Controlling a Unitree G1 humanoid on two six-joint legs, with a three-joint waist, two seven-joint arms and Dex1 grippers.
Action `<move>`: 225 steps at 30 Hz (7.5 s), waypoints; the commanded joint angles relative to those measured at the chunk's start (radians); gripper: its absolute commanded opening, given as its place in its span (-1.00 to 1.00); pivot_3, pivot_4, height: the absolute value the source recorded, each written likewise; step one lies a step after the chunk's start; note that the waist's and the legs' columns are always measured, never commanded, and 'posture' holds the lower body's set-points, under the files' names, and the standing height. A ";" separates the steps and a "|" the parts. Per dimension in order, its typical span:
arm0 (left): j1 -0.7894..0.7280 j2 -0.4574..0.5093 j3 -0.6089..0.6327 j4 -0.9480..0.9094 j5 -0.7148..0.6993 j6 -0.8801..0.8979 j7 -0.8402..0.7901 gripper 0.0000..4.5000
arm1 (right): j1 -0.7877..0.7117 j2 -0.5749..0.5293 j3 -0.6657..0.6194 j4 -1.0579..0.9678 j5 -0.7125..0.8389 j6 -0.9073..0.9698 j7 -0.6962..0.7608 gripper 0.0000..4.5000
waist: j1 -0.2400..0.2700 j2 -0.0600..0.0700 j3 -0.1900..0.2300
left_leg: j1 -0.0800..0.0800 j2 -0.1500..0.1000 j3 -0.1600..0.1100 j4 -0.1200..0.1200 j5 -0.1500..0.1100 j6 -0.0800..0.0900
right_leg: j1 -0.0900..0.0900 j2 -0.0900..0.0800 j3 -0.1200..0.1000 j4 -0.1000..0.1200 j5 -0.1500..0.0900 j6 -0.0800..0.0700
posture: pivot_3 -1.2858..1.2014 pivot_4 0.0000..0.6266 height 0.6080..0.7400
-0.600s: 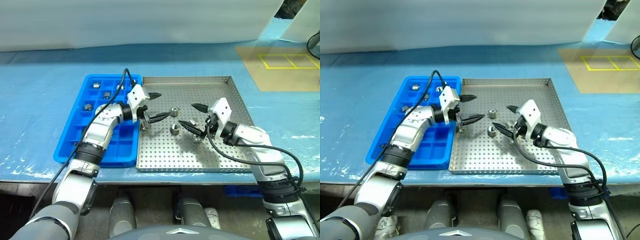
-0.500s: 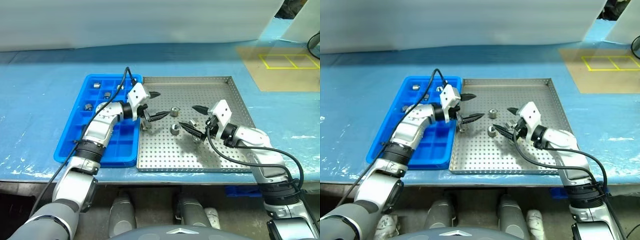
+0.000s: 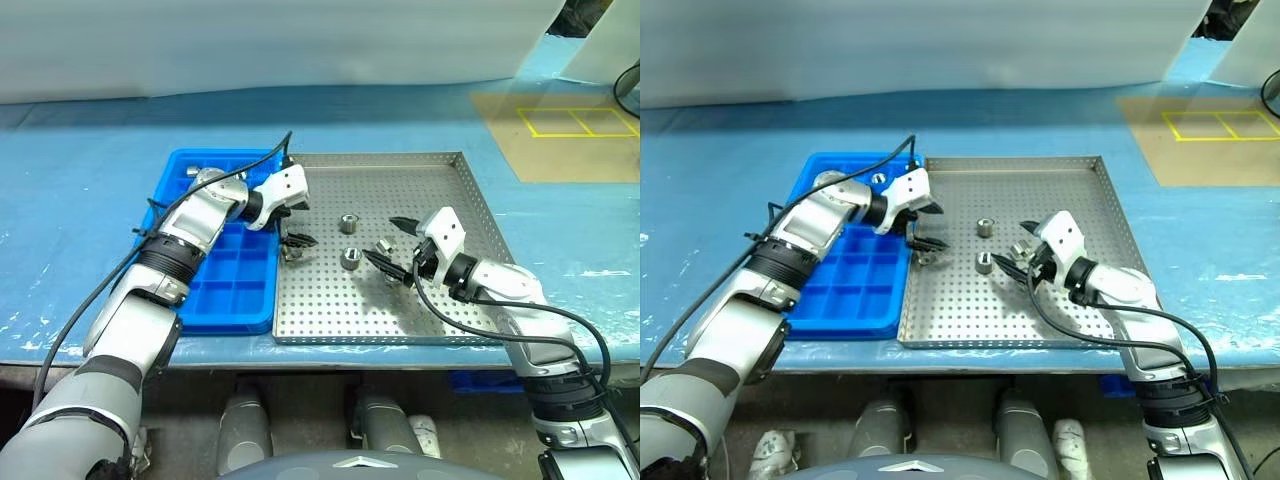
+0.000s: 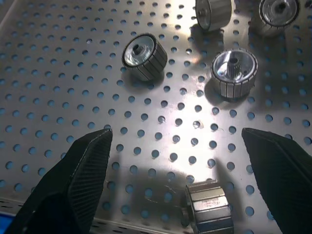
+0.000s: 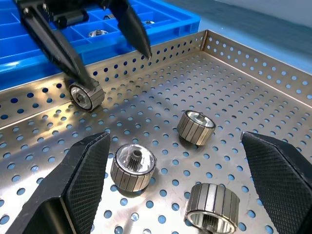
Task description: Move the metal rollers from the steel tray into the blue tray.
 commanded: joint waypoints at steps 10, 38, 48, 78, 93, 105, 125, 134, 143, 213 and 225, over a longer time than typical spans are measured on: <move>-0.132 0.001 -0.124 0.142 0.170 -0.068 -0.091 1.00 | 0.038 0.016 0.012 -0.062 -0.009 -0.008 -0.035 0.95 | -0.015 0.000 0.000 | 0.000 0.000 0.000 0.000 0.000 0.000 | 0.000 0.000 0.000 0.000 0.000 0.000 | -0.29 -0.52 1.00; -0.160 -0.081 -0.089 0.346 0.229 -0.106 -0.151 -0.46 | 0.050 0.016 0.018 -0.060 -0.026 -0.012 -0.044 1.00 | -0.027 0.000 0.000 | 0.009 0.000 0.000 -0.001 0.000 0.000 | 0.009 0.000 0.000 -0.002 0.000 0.000 | -0.29 -0.52 1.00; 0.092 -0.075 0.199 -0.167 0.052 0.277 0.098 -0.46 | -0.041 0.024 0.065 0.034 -0.033 -0.037 0.025 1.00 | -0.022 0.001 0.001 | 0.008 0.000 0.000 -0.004 -0.001 0.001 | 0.009 0.000 -0.002 -0.005 0.000 0.000 | -0.18 -0.52 1.00; 0.622 -0.408 0.688 -0.925 0.025 0.042 1.307 -0.46 | -0.359 0.119 0.222 0.449 -0.089 -0.240 0.329 1.00 | 0.073 0.000 0.003 | -0.011 0.001 -0.004 0.000 -0.001 0.001 | -0.005 -0.001 -0.008 -0.003 0.000 -0.001 | 0.14 -0.52 1.00; 0.720 -0.421 0.677 -0.845 -0.028 0.045 1.360 -0.46 | -0.357 0.110 0.218 0.448 -0.102 -0.246 0.358 1.00 | 0.095 -0.001 0.004 | -0.012 0.001 -0.005 0.001 -0.001 0.001 | -0.006 -0.001 -0.008 -0.002 0.000 0.000 | 0.13 -0.52 1.00; 0.838 -0.466 0.610 -0.945 0.014 0.136 1.431 -0.46 | -0.334 0.088 0.213 0.427 -0.106 -0.242 0.359 1.00 | 0.092 -0.001 0.004 | -0.012 0.001 -0.005 0.001 -0.001 0.001 | -0.006 -0.001 -0.008 -0.002 0.000 0.000 | 0.12 -0.52 1.00; 0.789 -0.378 0.454 -0.969 -0.159 0.201 1.125 0.91 | -0.321 0.101 0.080 0.257 0.065 -0.040 0.301 1.00 | 0.091 -0.001 0.004 | -0.011 0.001 -0.004 0.001 0.000 0.001 | -0.005 -0.001 -0.007 -0.001 0.000 0.000 | 0.06 -0.52 1.00; 0.594 -0.287 0.345 -0.834 -0.364 0.227 0.768 0.91 | -0.265 0.068 -0.001 0.151 0.117 0.065 0.213 1.00 | 0.080 -0.001 0.003 | -0.009 0.000 -0.003 0.001 0.000 0.000 | -0.005 -0.001 -0.005 -0.001 0.000 0.000 | -0.02 -0.52 1.00; 0.461 -0.194 0.210 -0.590 -0.365 0.237 0.542 0.91 | -0.191 0.039 -0.075 0.061 0.139 0.103 0.111 1.00 | 0.049 0.001 0.002 | -0.008 0.000 -0.003 0.001 0.001 -0.002 | -0.005 0.000 -0.004 0.001 0.000 0.000 | -0.13 -0.52 1.00; 0.733 -0.325 0.526 -0.992 -0.138 0.301 1.125 -0.23 | -0.517 0.171 0.195 0.506 0.003 -0.159 0.369 1.00 | 0.104 0.004 0.001 | -0.012 0.000 -0.004 0.002 -0.001 0.002 | -0.005 -0.002 -0.007 -0.002 -0.001 0.001 | 0.20 -0.52 1.00; 0.682 -0.267 0.559 -0.804 -0.152 0.212 1.117 -0.23 | -0.472 0.177 0.186 0.472 -0.021 -0.159 0.367 1.00 | 0.116 0.004 0.001 | -0.012 0.001 -0.004 0.003 -0.001 0.001 | -0.005 -0.002 -0.008 -0.001 0.000 0.001 | 0.16 -0.52 1.00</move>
